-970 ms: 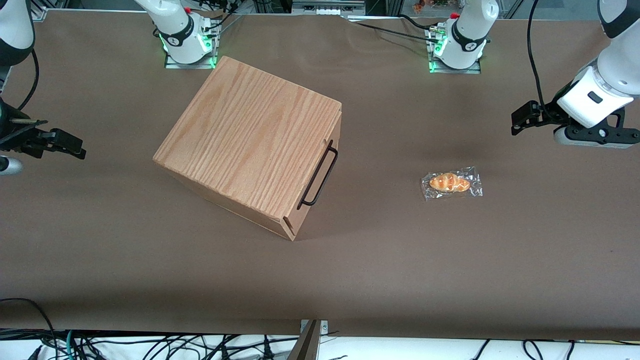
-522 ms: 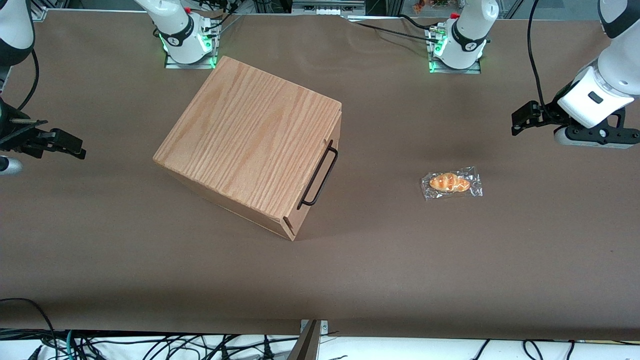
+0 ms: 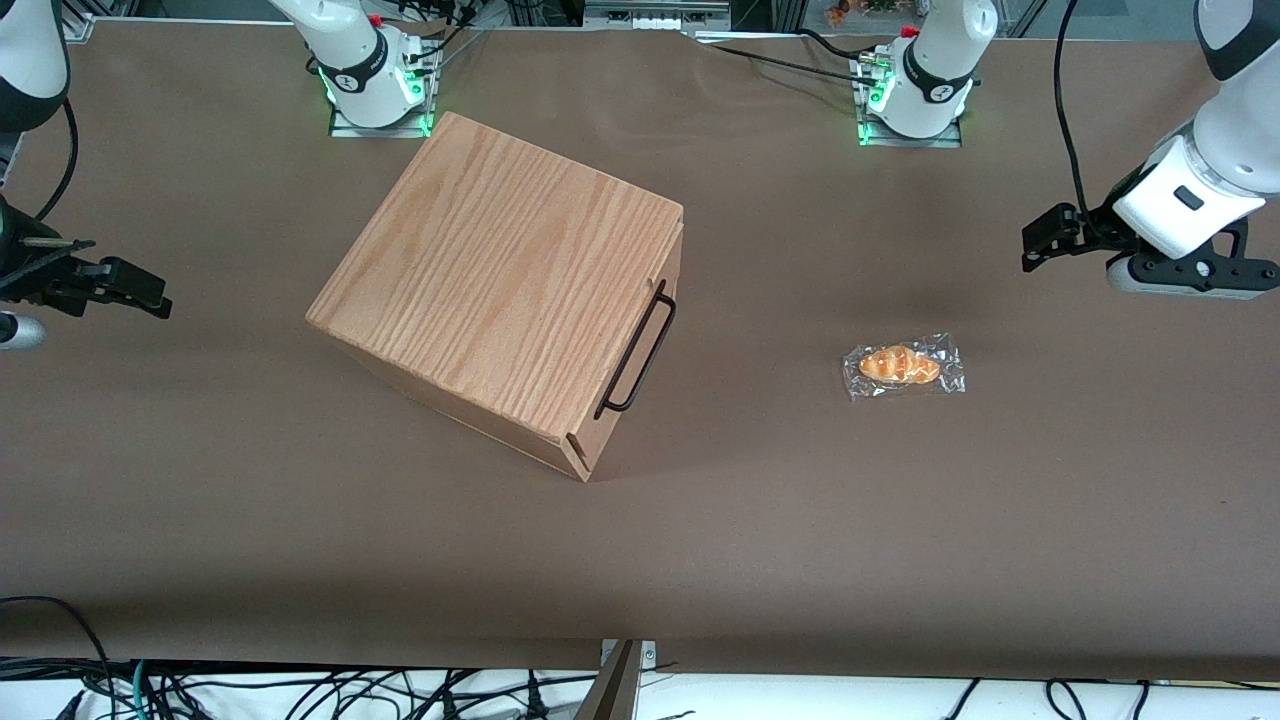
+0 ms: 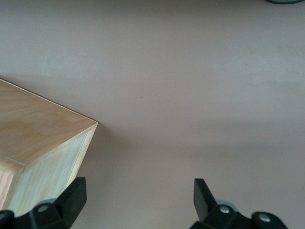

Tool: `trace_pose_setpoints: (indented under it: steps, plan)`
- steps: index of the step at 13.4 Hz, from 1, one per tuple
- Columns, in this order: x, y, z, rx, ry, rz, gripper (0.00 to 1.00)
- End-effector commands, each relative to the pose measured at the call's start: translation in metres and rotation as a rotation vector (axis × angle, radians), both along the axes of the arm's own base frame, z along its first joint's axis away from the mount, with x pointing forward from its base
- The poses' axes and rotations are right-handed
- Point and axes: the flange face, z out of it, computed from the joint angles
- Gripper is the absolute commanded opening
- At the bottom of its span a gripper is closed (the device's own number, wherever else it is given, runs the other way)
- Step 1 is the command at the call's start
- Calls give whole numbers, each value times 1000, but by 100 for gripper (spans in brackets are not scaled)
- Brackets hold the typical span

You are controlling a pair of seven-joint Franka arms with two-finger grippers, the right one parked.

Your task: Open top drawer with left arm

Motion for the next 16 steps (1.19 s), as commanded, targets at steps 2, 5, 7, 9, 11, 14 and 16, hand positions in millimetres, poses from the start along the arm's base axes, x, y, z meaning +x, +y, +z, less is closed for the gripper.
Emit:
trace_pose_setpoints:
  steps: [2,5,7,9,11,14,16]
  plan:
    - [0,0,5,-5,8,3,100]
    - [0,0,4,-7,11,3,100]
    - [0,0,5,-6,13,3,100]
    - [-1,0,5,-6,14,4,100]
    - [-2,-2,-5,-12,66,-2,100]
    - [2,-39,-5,-21,134,-74,100]
    - [12,-73,-3,-62,141,-123,100]
